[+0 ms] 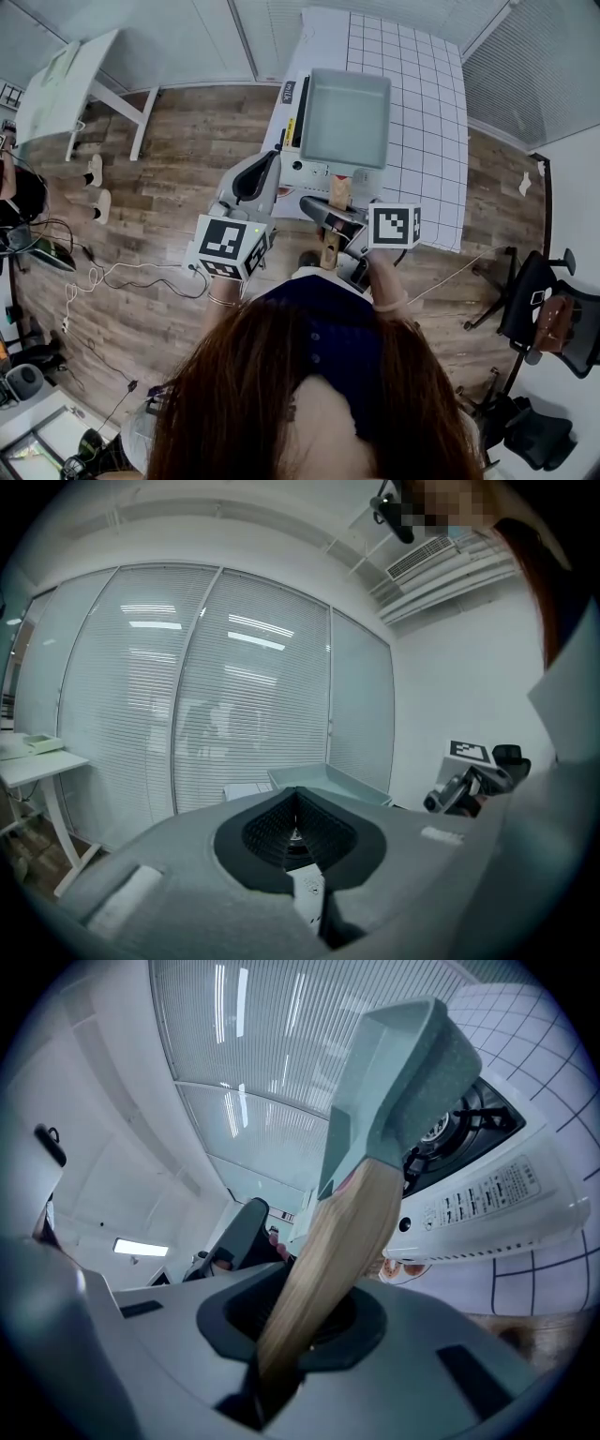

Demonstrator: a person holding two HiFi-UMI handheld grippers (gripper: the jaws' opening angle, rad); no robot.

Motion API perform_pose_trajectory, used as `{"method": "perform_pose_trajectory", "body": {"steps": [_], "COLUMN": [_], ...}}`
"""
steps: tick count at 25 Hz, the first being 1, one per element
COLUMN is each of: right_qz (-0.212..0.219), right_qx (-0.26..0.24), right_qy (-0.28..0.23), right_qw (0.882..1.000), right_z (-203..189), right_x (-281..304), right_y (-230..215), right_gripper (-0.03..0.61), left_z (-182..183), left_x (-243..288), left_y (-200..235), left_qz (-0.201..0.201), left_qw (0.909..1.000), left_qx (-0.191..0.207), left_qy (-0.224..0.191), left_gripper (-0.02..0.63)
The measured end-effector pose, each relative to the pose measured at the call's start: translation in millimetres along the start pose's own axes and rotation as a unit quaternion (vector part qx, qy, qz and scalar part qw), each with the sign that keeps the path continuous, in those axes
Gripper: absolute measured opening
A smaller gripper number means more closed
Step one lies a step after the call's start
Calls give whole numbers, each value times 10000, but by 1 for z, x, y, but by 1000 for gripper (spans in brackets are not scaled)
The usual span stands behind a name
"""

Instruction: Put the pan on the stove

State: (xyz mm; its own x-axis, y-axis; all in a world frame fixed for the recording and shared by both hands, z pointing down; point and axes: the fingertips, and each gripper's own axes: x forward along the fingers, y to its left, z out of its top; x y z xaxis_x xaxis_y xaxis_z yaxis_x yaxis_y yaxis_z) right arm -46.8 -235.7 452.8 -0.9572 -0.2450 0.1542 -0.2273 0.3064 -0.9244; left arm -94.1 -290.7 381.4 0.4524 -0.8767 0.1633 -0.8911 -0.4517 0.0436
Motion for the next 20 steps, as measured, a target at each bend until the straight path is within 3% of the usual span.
{"method": "perform_pose_trajectory", "body": {"steps": [20], "right_qz": [-20], "right_qx": [117], "right_qy": [108], "right_qw": [9999], "right_z": [13], "right_x": [7], "right_y": [-31], "right_gripper": [69], "left_z": [-4], "left_x": [13], "left_y": [7], "left_qz": [12], "left_qw": [9999], "left_qx": [-10], "left_qy": [123], "left_gripper": [11]}}
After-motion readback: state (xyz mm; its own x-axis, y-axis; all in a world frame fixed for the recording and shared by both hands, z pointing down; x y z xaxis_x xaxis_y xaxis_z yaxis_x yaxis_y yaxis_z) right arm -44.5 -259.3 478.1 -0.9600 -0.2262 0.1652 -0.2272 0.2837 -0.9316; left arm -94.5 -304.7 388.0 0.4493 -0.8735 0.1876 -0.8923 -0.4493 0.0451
